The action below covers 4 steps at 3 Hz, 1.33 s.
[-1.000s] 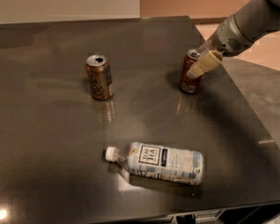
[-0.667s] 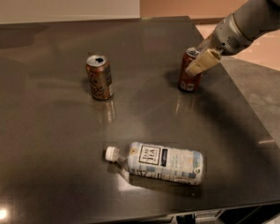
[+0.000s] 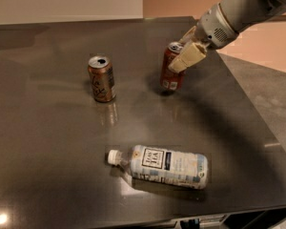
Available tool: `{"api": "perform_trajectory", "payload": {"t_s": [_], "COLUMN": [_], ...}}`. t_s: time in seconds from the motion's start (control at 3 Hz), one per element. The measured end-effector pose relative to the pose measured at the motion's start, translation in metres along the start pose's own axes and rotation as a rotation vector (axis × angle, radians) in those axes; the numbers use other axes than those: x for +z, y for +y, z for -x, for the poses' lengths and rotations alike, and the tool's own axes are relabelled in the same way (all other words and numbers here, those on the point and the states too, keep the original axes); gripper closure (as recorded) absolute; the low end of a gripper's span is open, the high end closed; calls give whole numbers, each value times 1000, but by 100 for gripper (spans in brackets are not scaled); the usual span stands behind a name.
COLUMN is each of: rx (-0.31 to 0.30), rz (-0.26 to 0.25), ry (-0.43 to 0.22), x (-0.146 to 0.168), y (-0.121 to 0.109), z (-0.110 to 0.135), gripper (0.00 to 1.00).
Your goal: Move coke can near orange can
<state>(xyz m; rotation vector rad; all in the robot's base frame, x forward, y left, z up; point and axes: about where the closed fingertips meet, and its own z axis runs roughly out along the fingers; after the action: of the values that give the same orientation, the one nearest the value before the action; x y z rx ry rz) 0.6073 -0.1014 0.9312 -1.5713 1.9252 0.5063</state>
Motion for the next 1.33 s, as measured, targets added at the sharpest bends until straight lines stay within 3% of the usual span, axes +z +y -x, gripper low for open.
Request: {"api": "perform_trajectory", "payload": {"t_s": [0.67,1.0,1.33], "rx": [-104,-132,-165], "rz": [127,164,180], "ry": [-35,-32,-5], "x": [42,57,73], "y": [32,41,48], "z": [55,68,73], "gripper": [100,100,82]}}
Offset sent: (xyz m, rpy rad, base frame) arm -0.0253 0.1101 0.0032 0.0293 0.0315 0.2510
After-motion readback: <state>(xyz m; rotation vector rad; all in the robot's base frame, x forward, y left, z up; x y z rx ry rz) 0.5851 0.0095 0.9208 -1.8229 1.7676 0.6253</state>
